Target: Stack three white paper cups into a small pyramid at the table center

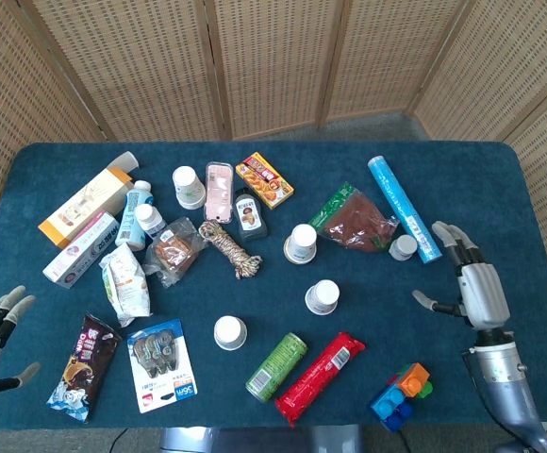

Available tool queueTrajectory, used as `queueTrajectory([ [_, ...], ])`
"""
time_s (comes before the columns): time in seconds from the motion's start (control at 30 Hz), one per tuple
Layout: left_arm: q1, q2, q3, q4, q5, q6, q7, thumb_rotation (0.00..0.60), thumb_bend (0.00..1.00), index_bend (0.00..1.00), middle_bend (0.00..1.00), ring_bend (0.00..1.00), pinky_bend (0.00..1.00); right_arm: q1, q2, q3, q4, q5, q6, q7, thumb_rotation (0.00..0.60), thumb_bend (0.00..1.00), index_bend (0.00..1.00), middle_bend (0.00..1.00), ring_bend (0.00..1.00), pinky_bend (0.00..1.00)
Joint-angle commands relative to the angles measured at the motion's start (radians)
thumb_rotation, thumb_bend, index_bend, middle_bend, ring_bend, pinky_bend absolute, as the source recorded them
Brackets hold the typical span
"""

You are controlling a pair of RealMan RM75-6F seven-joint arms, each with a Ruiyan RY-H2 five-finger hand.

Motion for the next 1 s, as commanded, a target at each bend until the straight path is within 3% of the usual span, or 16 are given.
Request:
queueTrajectory([
  [0.03,-0.004,0.0,0.0,-0.003,0.007,-0.003,-0.006,0.6,0.27,0.0,0.0,0.0,0.0,-0.041,0.01,-0.022,0.008,-0.024,0.043,-0.004,0.6,0.14,0.0,0.02,0.08,0.18],
  [0.33,-0.034,-0.008,0.001,-0.011,0.046,-0.026,-0.008,0.6,0.27,0.0,0.0,0.0,0.0,-0.121,0.043,-0.037,0.003,-0.008,0.088,0.011,0.6,0.14,0.0,0.02,0.08,0.15],
  [0.67,-0.13,-0.01,-0.022,-0.051,0.134,-0.097,0.079,0.6,0.27,0.0,0.0,0.0,0.0,-0.173,0.066,-0.031,0.011,-0.026,0.137,0.034,0.6,0.14,0.0,0.03,0.08,0.15],
  [1.0,-0.254,-0.044,-0.068,-0.191,0.093,-0.281,0.27,0.6,0.27,0.0,0.0,0.0,0.0,-0.199,0.099,-0.011,-0.002,-0.014,0.138,0.053,0.6,0.14,0.0,0.03,0.08,0.15],
])
